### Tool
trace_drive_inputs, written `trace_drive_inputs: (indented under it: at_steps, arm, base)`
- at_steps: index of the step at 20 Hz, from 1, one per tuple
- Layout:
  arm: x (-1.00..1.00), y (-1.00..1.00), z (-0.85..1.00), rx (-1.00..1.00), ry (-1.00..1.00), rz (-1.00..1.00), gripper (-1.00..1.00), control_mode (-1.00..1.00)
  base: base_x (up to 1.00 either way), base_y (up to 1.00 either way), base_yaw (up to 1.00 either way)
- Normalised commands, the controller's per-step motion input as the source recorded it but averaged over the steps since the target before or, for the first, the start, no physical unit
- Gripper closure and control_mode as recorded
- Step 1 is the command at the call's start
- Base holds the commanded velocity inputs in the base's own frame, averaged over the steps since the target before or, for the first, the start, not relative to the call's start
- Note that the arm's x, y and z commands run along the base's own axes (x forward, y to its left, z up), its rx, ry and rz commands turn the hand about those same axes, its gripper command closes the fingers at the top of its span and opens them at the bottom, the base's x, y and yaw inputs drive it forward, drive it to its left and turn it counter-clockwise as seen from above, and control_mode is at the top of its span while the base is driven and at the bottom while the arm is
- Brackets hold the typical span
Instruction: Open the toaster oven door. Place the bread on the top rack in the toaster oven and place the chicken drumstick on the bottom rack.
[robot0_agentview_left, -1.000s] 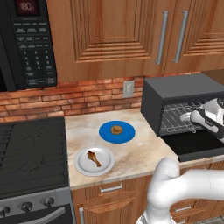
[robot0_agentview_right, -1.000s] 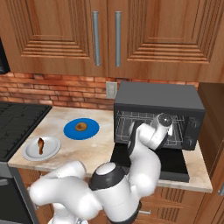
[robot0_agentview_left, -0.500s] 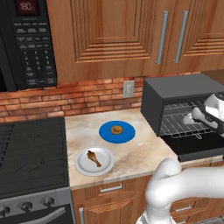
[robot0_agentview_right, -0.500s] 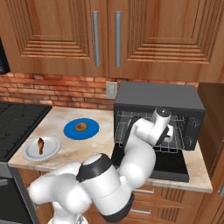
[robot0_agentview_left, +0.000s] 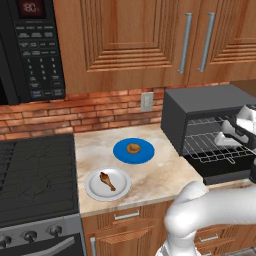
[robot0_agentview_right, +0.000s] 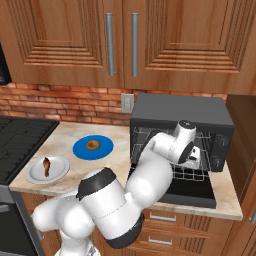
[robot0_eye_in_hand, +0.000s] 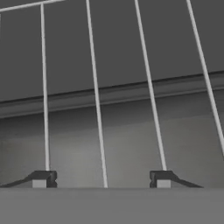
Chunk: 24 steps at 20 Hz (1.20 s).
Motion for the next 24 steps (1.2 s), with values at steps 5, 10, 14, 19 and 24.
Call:
trace_drive_inputs:
  at_steps: [5,10,14,19,24]
  arm:
    - [-0.37,-0.14,0.21,0.03,-0.04,-0.04,-1.0,-1.0]
    - [-0.44,0.17,0.56,0.0,-0.3,0.0,-1.0,-1.0]
    - [-0.4,0.61,0.3,-0.21,-0.34,0.0,-1.0,-1.0]
    - [-0.29,0.82,0.13,-0.28,-0.18,0.0,-1.0,-1.0]
    - [-0.08,0.88,0.05,-0.26,-0.02,0.0,-1.0,-1.0]
  base:
    - [0.0,0.0,0.0]
    - [0.0,0.0,0.0]
    - [0.0,0.0,0.0]
    - [0.0,0.0,0.0]
    - [0.0,0.0,0.0]
